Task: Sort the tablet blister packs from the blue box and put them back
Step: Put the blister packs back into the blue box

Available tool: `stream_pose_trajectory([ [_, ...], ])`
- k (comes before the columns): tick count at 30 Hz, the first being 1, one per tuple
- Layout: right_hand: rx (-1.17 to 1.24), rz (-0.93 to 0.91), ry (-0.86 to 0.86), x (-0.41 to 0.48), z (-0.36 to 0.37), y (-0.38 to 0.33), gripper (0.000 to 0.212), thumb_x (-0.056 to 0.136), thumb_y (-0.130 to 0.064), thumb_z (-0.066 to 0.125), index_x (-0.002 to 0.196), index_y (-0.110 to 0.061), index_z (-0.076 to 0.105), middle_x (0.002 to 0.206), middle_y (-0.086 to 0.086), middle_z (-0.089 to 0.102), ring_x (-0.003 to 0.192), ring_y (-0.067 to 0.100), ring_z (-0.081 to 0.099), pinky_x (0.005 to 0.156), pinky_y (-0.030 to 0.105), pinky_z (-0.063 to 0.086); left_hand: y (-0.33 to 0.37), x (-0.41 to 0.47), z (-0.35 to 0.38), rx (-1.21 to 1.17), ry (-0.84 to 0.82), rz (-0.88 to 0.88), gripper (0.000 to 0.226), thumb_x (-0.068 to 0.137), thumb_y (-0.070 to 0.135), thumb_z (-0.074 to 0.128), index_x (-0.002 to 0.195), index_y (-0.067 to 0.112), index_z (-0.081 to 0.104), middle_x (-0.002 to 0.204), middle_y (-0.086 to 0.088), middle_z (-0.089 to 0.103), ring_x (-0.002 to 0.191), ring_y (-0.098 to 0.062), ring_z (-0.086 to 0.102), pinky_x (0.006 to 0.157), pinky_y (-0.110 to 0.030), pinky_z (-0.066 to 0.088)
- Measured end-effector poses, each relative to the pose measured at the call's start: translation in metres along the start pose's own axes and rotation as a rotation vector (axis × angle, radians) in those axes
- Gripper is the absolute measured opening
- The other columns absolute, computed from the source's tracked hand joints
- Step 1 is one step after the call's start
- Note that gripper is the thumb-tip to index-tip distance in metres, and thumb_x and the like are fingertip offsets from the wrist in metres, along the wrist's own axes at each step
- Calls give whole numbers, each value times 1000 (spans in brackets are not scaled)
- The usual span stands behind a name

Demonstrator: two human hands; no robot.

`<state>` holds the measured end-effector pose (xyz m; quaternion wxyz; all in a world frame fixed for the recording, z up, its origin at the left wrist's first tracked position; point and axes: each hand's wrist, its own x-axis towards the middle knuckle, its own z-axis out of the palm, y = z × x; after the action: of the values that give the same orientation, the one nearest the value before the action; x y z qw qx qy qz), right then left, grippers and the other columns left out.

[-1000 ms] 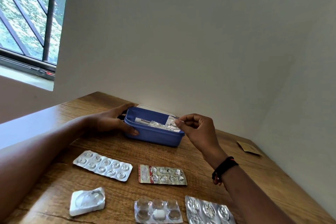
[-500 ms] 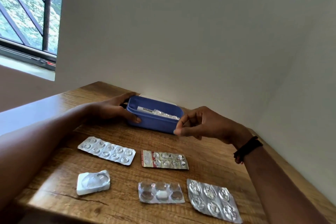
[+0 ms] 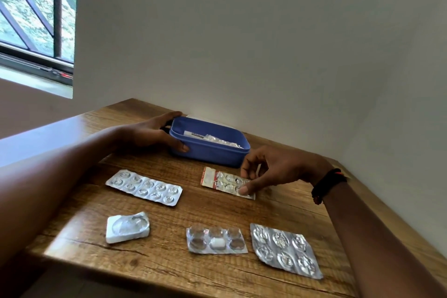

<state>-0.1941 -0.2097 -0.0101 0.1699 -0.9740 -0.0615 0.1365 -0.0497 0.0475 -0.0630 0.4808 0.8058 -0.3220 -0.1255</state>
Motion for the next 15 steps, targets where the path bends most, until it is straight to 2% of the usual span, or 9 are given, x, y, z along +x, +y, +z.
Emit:
stream_pose_trajectory([
  [5, 133, 0, 22, -6, -8, 10, 29, 76, -25, 81, 98, -14, 66, 99, 13, 72, 75, 16, 64, 59, 27, 51, -1, 0, 0, 3, 7, 1, 109, 55, 37, 79, 150, 25, 26, 137, 3, 49, 124, -16, 49, 108, -38, 41],
  [8, 288, -107, 99, -11, -13, 11, 28, 76, -19, 80, 98, -8, 67, 94, 18, 73, 68, 16, 64, 55, 22, 52, -2, 1, 0, -28, 0, 12, 104, 55, 35, 79, 146, 27, 29, 124, 11, 54, 113, -6, 53, 94, -27, 46],
  [11, 460, -245, 232, -13, -17, 7, 21, 72, -17, 80, 89, -12, 69, 86, 14, 72, 67, 17, 64, 56, 23, 53, -3, 2, 0, -29, -11, 16, 104, 57, 34, 81, 146, 27, 29, 123, 12, 53, 109, -3, 52, 86, -21, 45],
  [15, 496, -333, 560, -8, -15, 2, 26, 67, -19, 82, 84, -4, 69, 80, 9, 72, 67, 24, 67, 60, 32, 57, -5, 4, -2, -18, -1, 13, 111, 54, 37, 84, 149, 27, 26, 135, 6, 50, 119, -11, 50, 96, -26, 43],
])
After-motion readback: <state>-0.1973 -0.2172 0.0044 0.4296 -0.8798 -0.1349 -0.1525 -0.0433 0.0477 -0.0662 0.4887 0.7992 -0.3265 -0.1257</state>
